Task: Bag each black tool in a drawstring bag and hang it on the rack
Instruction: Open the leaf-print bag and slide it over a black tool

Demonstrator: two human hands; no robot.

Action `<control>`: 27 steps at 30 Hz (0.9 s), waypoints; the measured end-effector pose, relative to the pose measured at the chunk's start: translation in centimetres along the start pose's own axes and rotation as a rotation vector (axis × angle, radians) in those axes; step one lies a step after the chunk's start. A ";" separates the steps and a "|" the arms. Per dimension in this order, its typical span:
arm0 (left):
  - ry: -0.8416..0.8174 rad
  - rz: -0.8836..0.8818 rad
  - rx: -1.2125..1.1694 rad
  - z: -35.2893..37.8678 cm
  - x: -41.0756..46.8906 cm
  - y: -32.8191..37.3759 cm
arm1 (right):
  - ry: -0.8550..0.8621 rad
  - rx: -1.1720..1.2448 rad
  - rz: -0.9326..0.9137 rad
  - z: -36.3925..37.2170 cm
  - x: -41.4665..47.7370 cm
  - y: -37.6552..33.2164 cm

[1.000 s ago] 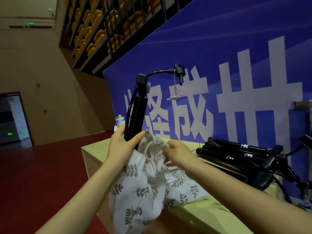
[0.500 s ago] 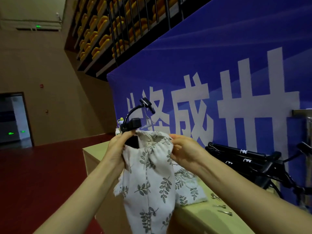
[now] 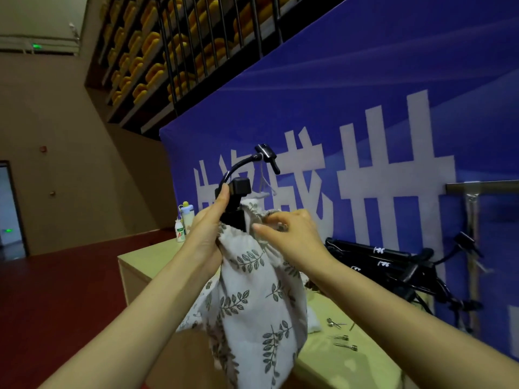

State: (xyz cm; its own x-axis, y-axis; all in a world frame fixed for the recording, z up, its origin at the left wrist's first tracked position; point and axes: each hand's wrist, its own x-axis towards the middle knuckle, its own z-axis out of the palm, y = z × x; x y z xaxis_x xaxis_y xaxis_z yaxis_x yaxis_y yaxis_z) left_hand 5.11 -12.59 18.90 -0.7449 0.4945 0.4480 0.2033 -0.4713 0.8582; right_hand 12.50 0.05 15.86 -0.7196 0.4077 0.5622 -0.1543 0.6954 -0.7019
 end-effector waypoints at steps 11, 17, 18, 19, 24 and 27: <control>-0.178 -0.048 -0.154 8.7 -0.8 1.6 | 0.232 0.339 -0.099 -8.3 -1.6 -0.4; -0.252 -0.119 -0.258 17.2 -0.4 0.7 | 0.503 0.403 -0.259 -17.9 -3.4 -0.6; -0.259 -0.154 -0.284 18.8 -0.3 0.1 | 0.514 0.398 -0.271 -19.7 -3.7 -0.4; -0.255 -0.197 -0.308 20.3 -0.2 -0.7 | 0.505 0.413 -0.263 -21.2 -3.9 -0.3; -0.252 -0.440 -0.425 27.8 -0.4 -6.4 | 0.498 0.613 0.004 -26.7 -4.3 3.7; -0.258 -0.591 -0.440 31.6 -0.8 -10.9 | 0.524 0.632 0.129 -29.3 -4.6 7.0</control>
State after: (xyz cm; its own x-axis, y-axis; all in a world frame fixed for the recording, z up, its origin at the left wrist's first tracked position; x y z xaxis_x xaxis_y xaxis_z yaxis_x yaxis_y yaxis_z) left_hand 23.58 15.25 17.10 -0.4690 0.8824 0.0376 -0.4922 -0.2965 0.8185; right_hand 34.53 20.37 21.21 -0.3730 0.7933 0.4812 -0.5560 0.2241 -0.8004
